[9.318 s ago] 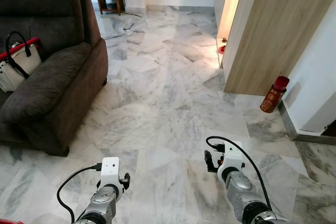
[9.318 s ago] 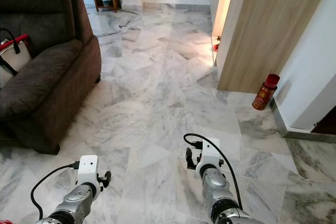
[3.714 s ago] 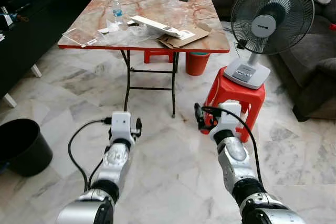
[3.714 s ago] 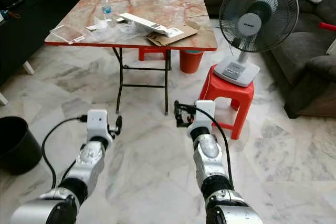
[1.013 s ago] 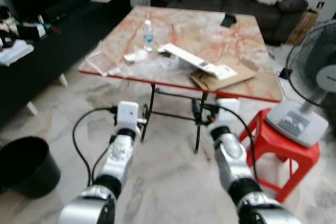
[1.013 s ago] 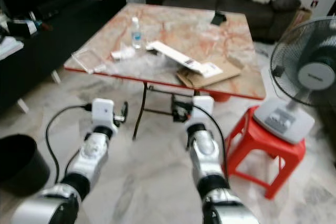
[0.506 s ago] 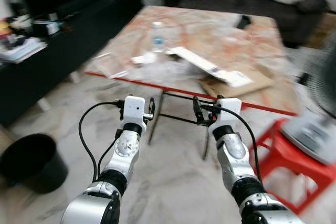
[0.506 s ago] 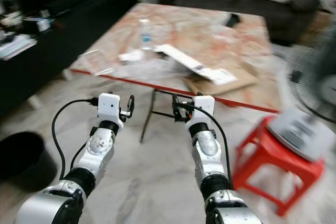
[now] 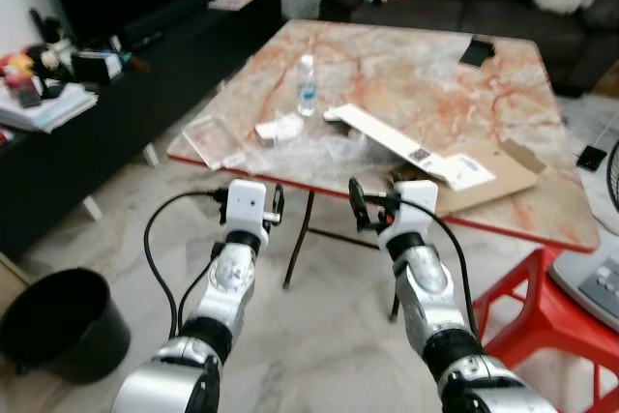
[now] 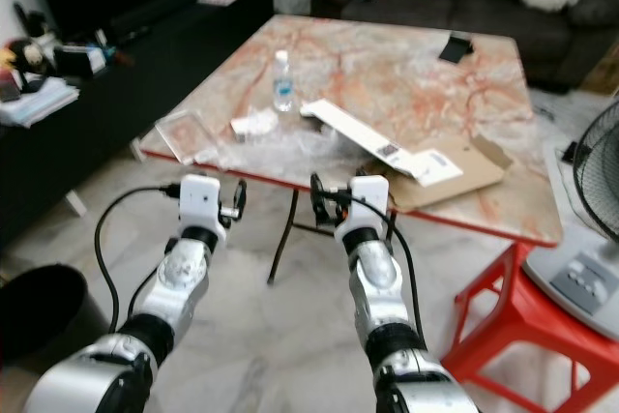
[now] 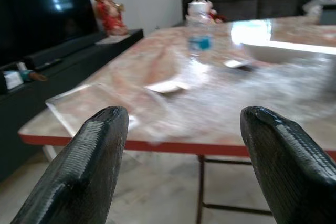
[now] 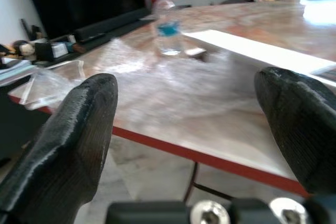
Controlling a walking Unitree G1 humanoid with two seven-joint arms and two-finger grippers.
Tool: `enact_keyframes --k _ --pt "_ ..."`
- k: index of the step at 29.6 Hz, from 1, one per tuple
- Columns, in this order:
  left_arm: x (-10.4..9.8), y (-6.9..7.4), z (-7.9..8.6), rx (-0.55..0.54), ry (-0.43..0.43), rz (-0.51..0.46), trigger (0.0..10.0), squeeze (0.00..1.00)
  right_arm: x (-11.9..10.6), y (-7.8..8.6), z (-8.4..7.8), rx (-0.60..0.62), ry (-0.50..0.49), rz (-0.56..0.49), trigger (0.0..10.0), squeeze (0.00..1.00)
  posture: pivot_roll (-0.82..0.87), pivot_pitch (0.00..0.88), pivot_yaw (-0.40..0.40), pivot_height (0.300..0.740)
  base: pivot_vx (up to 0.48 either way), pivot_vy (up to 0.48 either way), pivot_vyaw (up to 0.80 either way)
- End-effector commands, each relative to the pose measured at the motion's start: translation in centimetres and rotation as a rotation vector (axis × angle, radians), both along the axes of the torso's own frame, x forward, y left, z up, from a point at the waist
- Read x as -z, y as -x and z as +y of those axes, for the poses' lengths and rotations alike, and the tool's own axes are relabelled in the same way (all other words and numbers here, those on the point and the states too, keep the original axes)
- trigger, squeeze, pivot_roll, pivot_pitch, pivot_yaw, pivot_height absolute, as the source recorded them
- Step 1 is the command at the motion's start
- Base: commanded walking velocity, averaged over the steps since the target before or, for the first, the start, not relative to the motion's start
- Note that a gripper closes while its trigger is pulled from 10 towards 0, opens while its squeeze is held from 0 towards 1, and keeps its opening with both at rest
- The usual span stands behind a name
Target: Picking trash to rubbish bin
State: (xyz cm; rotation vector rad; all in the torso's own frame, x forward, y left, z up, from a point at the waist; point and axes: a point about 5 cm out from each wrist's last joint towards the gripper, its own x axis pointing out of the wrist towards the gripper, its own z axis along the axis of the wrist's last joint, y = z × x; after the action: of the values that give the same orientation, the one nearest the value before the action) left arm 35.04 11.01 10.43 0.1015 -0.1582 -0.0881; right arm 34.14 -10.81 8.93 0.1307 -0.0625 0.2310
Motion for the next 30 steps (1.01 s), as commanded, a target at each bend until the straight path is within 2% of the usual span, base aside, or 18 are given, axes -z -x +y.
enact_keyframes --k 1,14,15,16,17,18,27,29,30 --pt "-0.4 -0.2 0.7 -0.015 -0.011 -0.017 10.0 0.00 -0.4 -0.1 0.8 -0.027 -0.003 -0.015 10.0 0.00 -0.11 0.000 0.019 0.740 0.398 0.000 0.00" --pt "-1.2 -0.5 0.4 0.004 -0.006 -0.047 10.0 0.00 -0.6 -0.2 0.8 -0.025 -0.021 -0.017 10.0 0.00 -0.10 0.000 0.012 0.740 0.395 0.000 0.00" --pt "-1.3 -0.6 0.4 0.002 -0.005 -0.051 10.0 0.00 -0.6 -0.2 0.8 -0.023 -0.025 -0.018 10.0 0.90 -0.10 0.000 0.011 0.740 0.398 0.000 0.00" --pt "-1.4 -0.6 0.4 0.001 -0.003 -0.055 10.0 0.00 -0.6 -0.2 0.8 -0.022 -0.027 -0.019 10.0 0.95 -0.10 0.000 0.011 0.740 0.394 0.000 0.00" --pt "-1.6 -0.6 0.5 0.001 -0.002 -0.062 10.0 0.00 -0.6 -0.2 0.7 -0.021 -0.025 -0.020 10.0 0.92 -0.10 0.000 0.010 0.740 0.398 0.000 0.00" --pt "-1.7 -0.6 0.4 0.001 -0.002 -0.067 10.0 0.00 -0.6 -0.2 0.7 -0.021 -0.019 -0.020 10.0 0.00 -0.10 0.000 0.010 0.740 0.398 0.000 0.00" --pt "-2.4 -0.8 0.2 0.008 0.006 -0.093 10.0 0.00 -0.7 -0.3 0.5 -0.017 -0.029 -0.020 10.0 0.00 -0.10 0.009 0.006 0.740 0.397 0.000 0.00" --pt "-2.5 -0.9 0.2 0.010 0.008 -0.099 10.0 0.00 -0.7 -0.3 0.6 -0.020 -0.046 -0.019 10.0 1.00 -0.10 0.013 0.004 0.740 0.396 0.000 0.00" --pt "-2.6 -0.9 0.2 0.010 0.008 -0.101 10.0 0.00 -0.7 -0.3 0.6 -0.022 -0.052 -0.019 10.0 1.00 -0.10 0.013 0.004 0.740 0.394 0.000 0.00"
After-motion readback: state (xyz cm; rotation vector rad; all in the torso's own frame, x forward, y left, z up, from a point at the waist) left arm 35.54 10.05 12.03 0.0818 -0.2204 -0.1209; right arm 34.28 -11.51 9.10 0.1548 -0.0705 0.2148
